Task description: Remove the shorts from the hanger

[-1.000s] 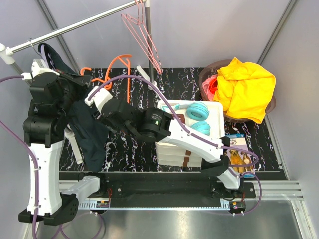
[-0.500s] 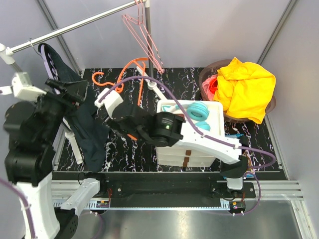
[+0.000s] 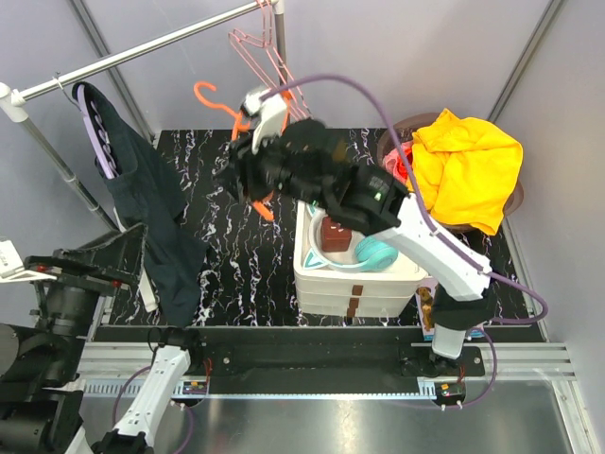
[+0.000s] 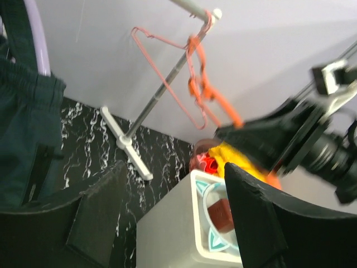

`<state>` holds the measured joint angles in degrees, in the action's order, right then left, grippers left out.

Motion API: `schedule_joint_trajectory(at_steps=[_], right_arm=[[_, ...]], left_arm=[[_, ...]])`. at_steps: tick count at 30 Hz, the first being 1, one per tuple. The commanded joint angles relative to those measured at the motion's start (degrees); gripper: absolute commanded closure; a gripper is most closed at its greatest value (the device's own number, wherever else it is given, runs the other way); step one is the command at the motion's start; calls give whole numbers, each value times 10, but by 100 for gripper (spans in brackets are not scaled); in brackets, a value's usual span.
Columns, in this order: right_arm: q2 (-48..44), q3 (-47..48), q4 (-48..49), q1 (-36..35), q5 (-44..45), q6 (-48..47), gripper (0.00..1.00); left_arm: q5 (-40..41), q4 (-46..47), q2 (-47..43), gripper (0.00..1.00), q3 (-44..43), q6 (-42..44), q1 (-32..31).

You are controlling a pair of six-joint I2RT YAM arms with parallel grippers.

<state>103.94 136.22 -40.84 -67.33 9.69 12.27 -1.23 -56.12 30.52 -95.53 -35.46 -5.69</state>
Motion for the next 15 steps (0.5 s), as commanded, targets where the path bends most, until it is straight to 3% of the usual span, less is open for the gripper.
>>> schedule_joint_trajectory(at_steps=[1, 6, 9, 15], right_arm=[[41, 97, 62, 50, -170, 88, 100], [101, 203, 70, 96, -248, 143, 100], [111, 197, 108, 116, -281, 184, 100], [123, 170, 285, 168, -360, 339, 100]], left_arm=[[-25, -30, -14, 27, 25, -5, -3], [-41, -31, -13, 28, 31, 12, -3], [-33, -29, -3, 28, 22, 26, -3], [-32, -24, 17, 29, 13, 56, -2]])
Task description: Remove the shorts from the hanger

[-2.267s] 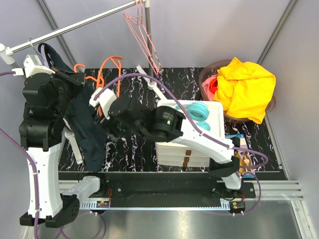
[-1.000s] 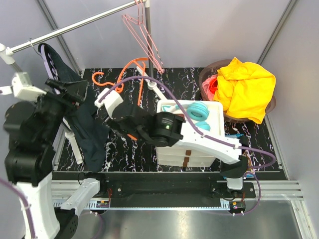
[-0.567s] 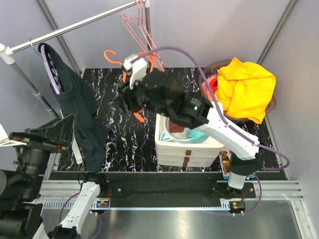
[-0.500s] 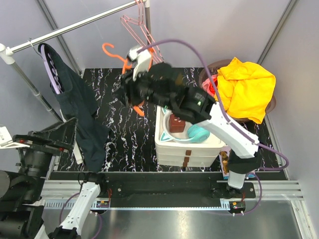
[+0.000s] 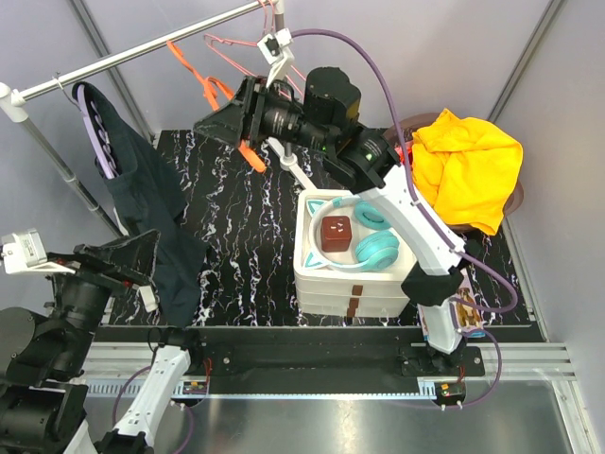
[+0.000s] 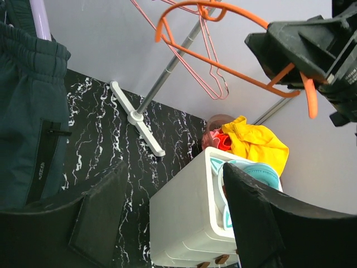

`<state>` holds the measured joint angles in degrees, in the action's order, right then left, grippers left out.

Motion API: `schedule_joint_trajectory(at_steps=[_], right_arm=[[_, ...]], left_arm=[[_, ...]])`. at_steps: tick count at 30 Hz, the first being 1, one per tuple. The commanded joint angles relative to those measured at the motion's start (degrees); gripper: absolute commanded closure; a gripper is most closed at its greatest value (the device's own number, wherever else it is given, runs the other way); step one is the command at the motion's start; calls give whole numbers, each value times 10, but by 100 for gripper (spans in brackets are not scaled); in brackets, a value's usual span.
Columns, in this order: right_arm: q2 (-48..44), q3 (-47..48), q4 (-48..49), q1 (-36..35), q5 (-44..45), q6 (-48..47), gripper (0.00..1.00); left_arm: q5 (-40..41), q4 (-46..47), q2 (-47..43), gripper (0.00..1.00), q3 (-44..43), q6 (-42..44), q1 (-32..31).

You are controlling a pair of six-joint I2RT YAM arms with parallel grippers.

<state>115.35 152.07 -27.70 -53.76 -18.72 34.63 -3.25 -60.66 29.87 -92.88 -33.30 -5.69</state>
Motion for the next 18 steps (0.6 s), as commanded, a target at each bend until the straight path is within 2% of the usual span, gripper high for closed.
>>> schedule_joint_trajectory(at_steps=[1, 4, 8, 13, 18], right_arm=[[24, 24, 162, 37, -83, 133, 100], [49, 52, 202, 52, -91, 194, 100], [60, 18, 266, 75, -80, 291, 100], [88, 14, 326, 95, -60, 360, 100], [116, 27, 346, 117, -44, 409, 100]], left_arm=[[-9, 22, 26, 29, -14, 39, -2], [-6, 21, 28, 29, -16, 58, -2], [-8, 22, 30, 29, -13, 68, -2], [-6, 22, 35, 28, -21, 89, -2], [-8, 21, 40, 29, -29, 106, -2]])
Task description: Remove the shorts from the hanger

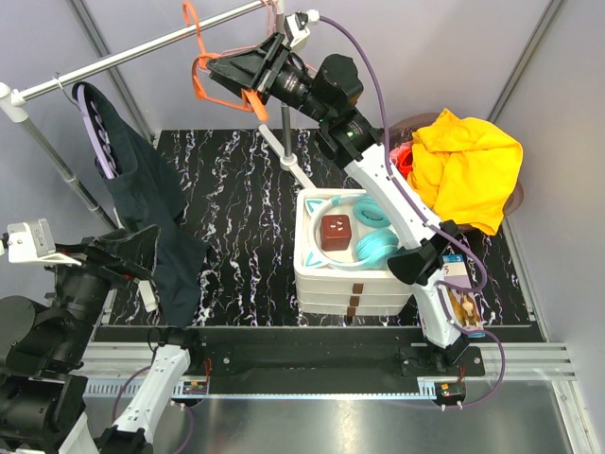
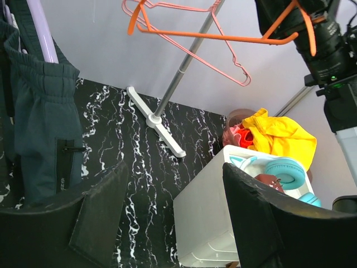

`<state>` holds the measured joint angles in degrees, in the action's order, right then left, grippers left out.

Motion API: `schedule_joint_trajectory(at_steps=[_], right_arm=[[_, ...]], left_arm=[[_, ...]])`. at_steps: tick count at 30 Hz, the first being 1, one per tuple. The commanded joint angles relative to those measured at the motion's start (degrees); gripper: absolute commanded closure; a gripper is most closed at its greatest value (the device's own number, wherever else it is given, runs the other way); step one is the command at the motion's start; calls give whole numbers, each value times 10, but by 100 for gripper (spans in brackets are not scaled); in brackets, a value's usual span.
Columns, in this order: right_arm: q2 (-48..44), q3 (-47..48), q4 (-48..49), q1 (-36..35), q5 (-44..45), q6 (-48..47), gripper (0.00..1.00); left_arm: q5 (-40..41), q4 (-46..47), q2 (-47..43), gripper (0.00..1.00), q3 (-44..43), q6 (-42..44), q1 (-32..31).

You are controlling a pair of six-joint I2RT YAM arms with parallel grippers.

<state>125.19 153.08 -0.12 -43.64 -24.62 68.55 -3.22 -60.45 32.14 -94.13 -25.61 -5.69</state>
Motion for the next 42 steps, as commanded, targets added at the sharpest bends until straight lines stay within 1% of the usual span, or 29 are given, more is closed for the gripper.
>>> schedule_joint_trajectory(at_steps=[1, 3, 8, 11, 16, 19, 22, 23, 24, 26, 27, 28, 29, 30, 31, 32, 33, 34, 35, 36, 38, 39, 40, 41, 42], right_arm=[[20, 15, 72, 18, 18, 87, 100], [23, 3, 87, 28, 22, 101, 100], [26, -5, 87, 44, 31, 126, 100], [16, -35, 92, 58, 34, 141, 100], [-14, -90, 80, 72, 44, 144, 100], [-22, -98, 71, 78, 41, 142, 100], [-35, -101, 42, 79, 41, 117, 100], [-42, -103, 19, 80, 43, 106, 98], [-53, -103, 5, 80, 46, 85, 88], [-68, -114, -57, 82, 55, 63, 74], [-83, -116, -81, 82, 59, 49, 65], [-89, -113, -108, 83, 63, 22, 50], [-94, -110, -163, 85, 70, 9, 40], [-105, -107, -190, 86, 73, -3, 32], [-110, -104, -216, 87, 75, -24, 21], [-115, -104, -265, 90, 78, -36, 18], [-126, -103, -289, 94, 81, -61, 16], [-131, -102, -311, 94, 83, -76, 13], [-137, -101, -349, 98, 85, -92, 2], [-148, -99, -369, 98, 90, -125, 0], [-158, -88, -431, 106, 91, -156, 0], [-166, -82, -451, 108, 93, -188, 0], [-171, -68, -474, 109, 99, -205, 0], [-181, -60, -520, 109, 114, -221, 0], [-188, -56, -540, 109, 120, -253, 0]], left_arm=[[-9, 19, 17, 28, -18, 34, -3], [-9, 19, 17, 28, -18, 38, -2], [-9, 20, 20, 28, -30, 56, -3], [-7, 19, 19, 28, -33, 61, -3], [-7, 16, 14, 27, -32, 62, -3], [-6, 16, 13, 27, -33, 60, -2], [-6, 16, 13, 26, -31, 59, -2], [-5, 16, 13, 26, -31, 58, -2], [-3, 16, 13, 26, -32, 57, -2], [-2, 16, 11, 26, -33, 53, -2], [-1, 16, 10, 26, -33, 50, -2], [-1, 16, 10, 26, -31, 49, -3], [-1, 15, 9, 26, -31, 46, -3], [3, 15, 8, 25, -30, 41, -3], [7, 14, 7, 25, -30, 37, -2], [11, 12, 7, 25, -30, 35, -3], [21, 11, 8, 25, -30, 26, -3], [26, 9, 9, 25, -33, 21, -3], [30, 0, 15, 25, -35, 16, -2], [31, -5, 20, 25, -40, 8, -3], [54, -30, 37, 25, -58, 3, -3], [57, -38, 42, 25, -66, 3, -2], [62, -45, 49, 25, -86, 2, -3], [70, -58, 60, 25, -97, 1, -2], [75, -64, 67, 24, -110, -4, -3]])
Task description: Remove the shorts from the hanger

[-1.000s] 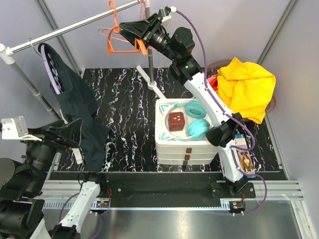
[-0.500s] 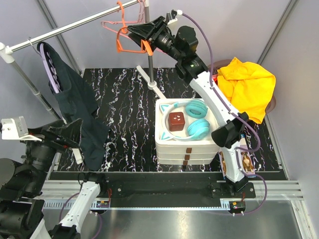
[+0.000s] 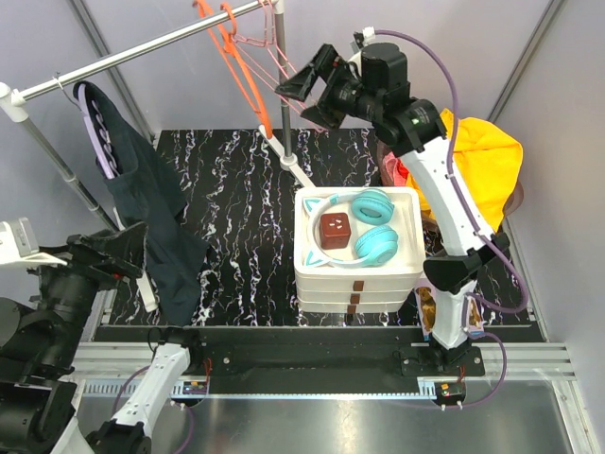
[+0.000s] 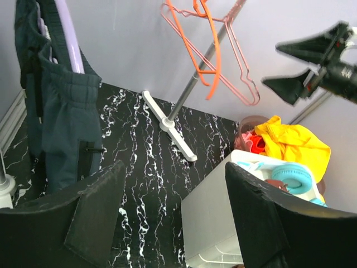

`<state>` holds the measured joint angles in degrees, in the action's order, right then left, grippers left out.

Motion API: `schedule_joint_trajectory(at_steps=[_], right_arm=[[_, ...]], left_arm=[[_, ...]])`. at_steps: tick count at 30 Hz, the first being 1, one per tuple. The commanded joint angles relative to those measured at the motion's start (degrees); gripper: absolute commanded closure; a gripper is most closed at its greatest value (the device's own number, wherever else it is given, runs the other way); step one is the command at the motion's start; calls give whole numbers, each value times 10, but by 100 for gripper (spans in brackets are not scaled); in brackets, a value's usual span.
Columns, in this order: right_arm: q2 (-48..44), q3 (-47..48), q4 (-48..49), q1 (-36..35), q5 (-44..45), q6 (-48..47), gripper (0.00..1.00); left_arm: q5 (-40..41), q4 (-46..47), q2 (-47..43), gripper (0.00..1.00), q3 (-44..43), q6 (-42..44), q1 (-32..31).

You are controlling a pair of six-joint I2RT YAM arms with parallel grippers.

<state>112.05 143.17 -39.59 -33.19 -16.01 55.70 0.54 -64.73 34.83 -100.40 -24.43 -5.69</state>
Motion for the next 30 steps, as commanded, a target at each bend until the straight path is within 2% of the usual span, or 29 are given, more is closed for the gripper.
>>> schedule_joint_trajectory(at_steps=[1, 5, 8, 14, 18, 25, 28, 30], right_arm=[[-66, 44, -163, 4, 41, -139, 0], [-129, -8, -225, 4, 55, -184, 0], [-221, -80, -232, 3, 51, -199, 0], [-354, -220, -240, 4, 34, -212, 0], [-416, -296, -244, 4, 25, -208, 0], [-462, -294, -275, 3, 7, -205, 0], [-472, -292, -285, 4, 7, -212, 0], [-477, -298, -288, 3, 6, -217, 0]], left_arm=[[43, -35, 54, 24, -73, -19, -3], [93, -90, 99, 23, -133, -27, -4], [141, -135, 146, 23, -179, -23, -3], [220, -118, 197, 20, -193, -28, -4], [232, -87, 233, 19, -211, -50, -4], [301, -40, 303, 22, -216, -49, 4], [287, -26, 325, 23, -218, -45, 42], [245, -26, 344, 23, -229, -41, 90]])
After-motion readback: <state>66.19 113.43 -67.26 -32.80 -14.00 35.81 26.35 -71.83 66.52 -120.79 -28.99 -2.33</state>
